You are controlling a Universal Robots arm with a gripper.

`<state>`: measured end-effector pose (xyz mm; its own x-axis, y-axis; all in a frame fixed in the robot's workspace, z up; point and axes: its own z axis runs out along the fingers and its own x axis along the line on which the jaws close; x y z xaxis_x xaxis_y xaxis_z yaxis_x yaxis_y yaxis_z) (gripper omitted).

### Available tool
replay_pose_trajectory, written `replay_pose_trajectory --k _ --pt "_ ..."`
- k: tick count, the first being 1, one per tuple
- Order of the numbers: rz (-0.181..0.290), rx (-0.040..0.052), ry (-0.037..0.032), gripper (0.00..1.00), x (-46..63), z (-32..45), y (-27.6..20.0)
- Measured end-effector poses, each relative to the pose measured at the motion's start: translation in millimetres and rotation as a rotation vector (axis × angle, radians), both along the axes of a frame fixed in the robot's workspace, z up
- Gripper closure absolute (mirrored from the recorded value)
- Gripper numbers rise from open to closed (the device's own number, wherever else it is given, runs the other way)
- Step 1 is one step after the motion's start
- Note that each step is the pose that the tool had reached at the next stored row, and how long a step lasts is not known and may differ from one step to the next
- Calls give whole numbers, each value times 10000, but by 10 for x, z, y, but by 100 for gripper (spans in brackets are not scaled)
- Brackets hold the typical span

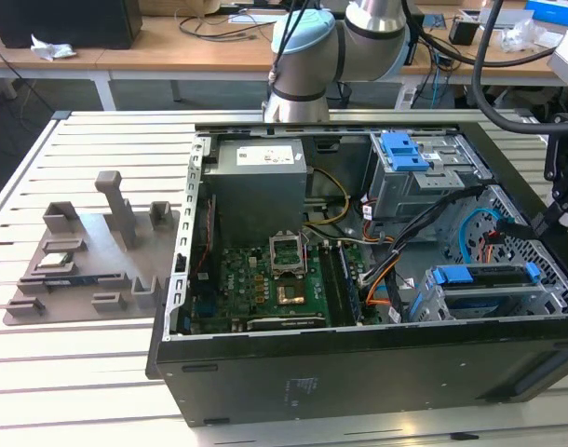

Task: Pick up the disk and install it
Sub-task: 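Insert the disk into the insertion slot, then insert the first disk wire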

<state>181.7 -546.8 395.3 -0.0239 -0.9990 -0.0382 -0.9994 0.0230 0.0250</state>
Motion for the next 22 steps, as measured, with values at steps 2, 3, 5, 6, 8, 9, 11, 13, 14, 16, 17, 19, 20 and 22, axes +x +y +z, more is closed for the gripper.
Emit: replay_pose_trajectory --k 2,3,5,6,8,9,11,13,14,16,17,19,20,22 --pt "0 0 0 89 0 0 0" --pt "0 0 0 89 0 0 0" --pt "0 0 0 89 1 0 0" --pt "0 0 0 83 1 0 0" --pt "0 0 0 71 1 0 0" --pt "0 0 0 71 1 0 0" --pt "0 0 0 64 2 0 0" --pt "2 -15 0 64 15 -6 32" --pt "0 -32 0 64 30 -9 61" --pt "0 -50 13 64 73 -29 136" --pt "0 -59 22 64 90 -51 186" --pt "1 -58 29 64 95 -98 262" --pt "1 -60 29 64 95 -126 309" --pt "0 -59 31 64 95 -174 384"
